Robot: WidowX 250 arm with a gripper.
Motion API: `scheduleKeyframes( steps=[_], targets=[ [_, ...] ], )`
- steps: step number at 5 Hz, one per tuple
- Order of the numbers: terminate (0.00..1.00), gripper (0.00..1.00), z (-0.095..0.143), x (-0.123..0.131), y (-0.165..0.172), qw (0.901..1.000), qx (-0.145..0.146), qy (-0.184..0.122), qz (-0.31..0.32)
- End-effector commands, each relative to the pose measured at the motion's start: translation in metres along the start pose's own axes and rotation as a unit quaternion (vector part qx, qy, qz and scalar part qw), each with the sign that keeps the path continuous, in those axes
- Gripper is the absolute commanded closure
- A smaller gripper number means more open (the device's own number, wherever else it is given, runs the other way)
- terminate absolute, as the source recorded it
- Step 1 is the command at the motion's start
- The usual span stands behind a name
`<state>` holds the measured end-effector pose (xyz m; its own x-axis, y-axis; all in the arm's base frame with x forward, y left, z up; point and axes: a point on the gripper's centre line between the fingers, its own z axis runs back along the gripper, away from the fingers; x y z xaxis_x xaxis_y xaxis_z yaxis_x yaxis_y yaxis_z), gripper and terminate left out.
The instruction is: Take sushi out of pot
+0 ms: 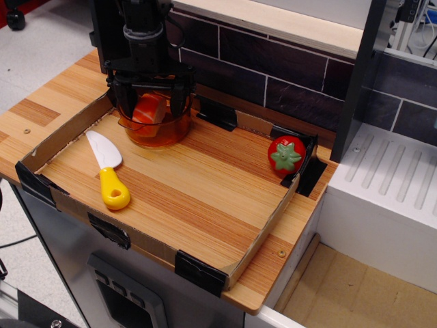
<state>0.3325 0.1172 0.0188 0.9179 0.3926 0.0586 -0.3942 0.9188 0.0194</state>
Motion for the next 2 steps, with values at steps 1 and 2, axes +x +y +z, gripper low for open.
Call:
scheduleKeyframes(
  steps=[1,2],
  targets=[
    [0.0,1.0,0.019,0.012,0.003,0.9996,-0.009,-0.026,0.007],
    [0.0,1.0,0.035,0.012,-0.001,0.9989,-0.023,-0.038,0.016]
  ],
)
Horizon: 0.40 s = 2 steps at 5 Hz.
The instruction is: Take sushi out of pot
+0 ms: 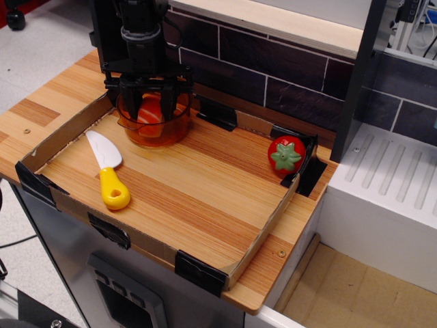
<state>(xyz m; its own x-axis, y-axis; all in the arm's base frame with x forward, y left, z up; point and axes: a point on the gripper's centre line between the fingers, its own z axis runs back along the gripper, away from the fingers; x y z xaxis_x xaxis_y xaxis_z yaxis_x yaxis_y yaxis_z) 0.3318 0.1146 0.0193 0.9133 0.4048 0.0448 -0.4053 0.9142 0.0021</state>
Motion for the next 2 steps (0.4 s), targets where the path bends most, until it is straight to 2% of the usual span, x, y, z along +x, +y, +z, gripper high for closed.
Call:
scheduleKeyframes(
  steps=[1,2],
  targets=[
    [0.0,1.0,0.06,0.011,-0.005,0.9969,-0.037,-0.067,0.018],
    [0.0,1.0,0.092,0.006,-0.014,0.9927,-0.054,-0.106,0.022]
  ],
)
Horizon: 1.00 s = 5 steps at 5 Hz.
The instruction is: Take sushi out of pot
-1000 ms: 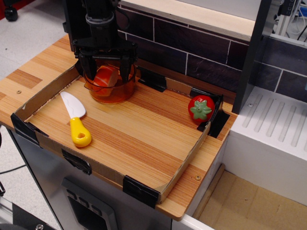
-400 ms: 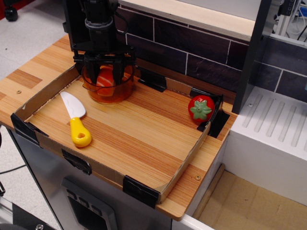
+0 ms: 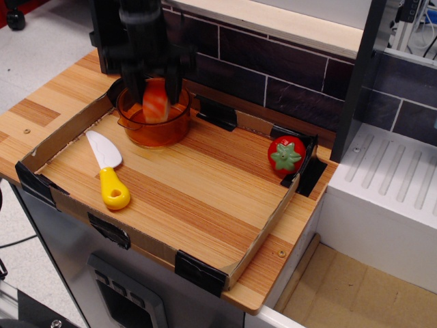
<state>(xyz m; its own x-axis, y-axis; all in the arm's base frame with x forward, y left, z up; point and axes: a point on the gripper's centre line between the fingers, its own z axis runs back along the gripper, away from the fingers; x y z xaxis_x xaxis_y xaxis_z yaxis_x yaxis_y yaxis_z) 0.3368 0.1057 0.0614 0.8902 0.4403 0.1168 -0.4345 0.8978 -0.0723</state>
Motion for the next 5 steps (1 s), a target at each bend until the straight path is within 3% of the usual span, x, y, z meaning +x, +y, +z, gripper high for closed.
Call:
scheduleKeyframes(
  steps=[1,2,3,5],
  targets=[
    [0.0,1.0,0.072,-0.011,-0.027,0.9978,-0.045,-0.048,0.006],
    [0.0,1.0,0.068,-0.034,-0.039,0.9992,-0.035,-0.004,-0.016],
    [0.0,1.0,0.051,-0.049,-0.048,0.9993,-0.014,0.012,-0.034],
    [0.0,1.0,-0.001,-0.055,-0.053,0.9957,0.035,0.006,-0.086]
  ],
)
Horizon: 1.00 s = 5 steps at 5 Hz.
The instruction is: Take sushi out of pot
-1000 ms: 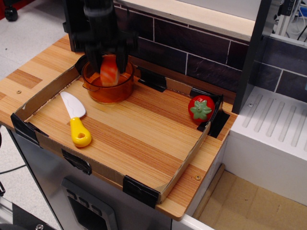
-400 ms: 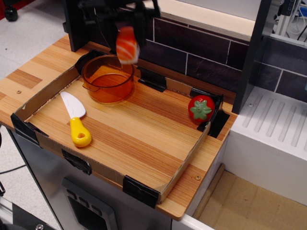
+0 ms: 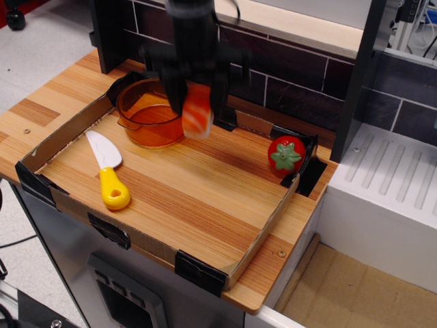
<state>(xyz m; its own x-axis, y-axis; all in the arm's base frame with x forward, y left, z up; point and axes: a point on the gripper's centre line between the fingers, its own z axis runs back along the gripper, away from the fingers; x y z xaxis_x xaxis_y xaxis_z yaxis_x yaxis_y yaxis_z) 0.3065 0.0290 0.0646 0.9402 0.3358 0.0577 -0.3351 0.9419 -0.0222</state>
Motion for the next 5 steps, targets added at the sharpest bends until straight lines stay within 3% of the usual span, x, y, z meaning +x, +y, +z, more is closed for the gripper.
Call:
scheduleKeyframes(
  steps=[1,3,4,5],
  targets=[
    [0.0,1.0,-0.0189,0.0024,0.0022,0.9981,0.029,-0.029,-0.045],
    [0.0,1.0,-0.0243,0.003,0.0001,0.9974,0.032,-0.025,-0.06],
    [0.0,0.0,-0.0237,0.0044,0.0027,0.9983,0.026,-0.023,-0.046],
    [0.0,0.0,-0.0178,0.0048,0.0034,0.9987,0.017,-0.026,-0.039]
  ],
)
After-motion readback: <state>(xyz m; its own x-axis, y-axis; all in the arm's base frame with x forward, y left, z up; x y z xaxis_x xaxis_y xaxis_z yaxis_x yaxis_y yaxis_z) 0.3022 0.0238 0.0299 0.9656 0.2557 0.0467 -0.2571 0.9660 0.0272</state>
